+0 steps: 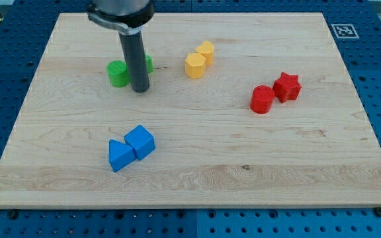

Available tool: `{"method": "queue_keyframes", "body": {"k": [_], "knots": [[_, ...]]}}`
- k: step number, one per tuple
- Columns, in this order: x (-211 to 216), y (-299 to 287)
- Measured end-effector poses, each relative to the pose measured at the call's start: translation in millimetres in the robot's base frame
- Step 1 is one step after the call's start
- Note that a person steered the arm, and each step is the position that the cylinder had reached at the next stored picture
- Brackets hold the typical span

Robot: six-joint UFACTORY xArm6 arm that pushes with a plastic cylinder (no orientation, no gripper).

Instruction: Move your arm to the left of the green circle

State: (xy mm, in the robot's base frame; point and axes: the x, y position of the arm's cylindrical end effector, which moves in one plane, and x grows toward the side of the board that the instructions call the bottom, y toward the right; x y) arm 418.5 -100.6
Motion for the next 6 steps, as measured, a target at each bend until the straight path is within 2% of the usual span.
{"method": "queue_keyframes", "body": {"k": [2, 3, 5, 6], "knots": [[-13, -74], [-27, -80], [7, -82], [-4, -81]]}}
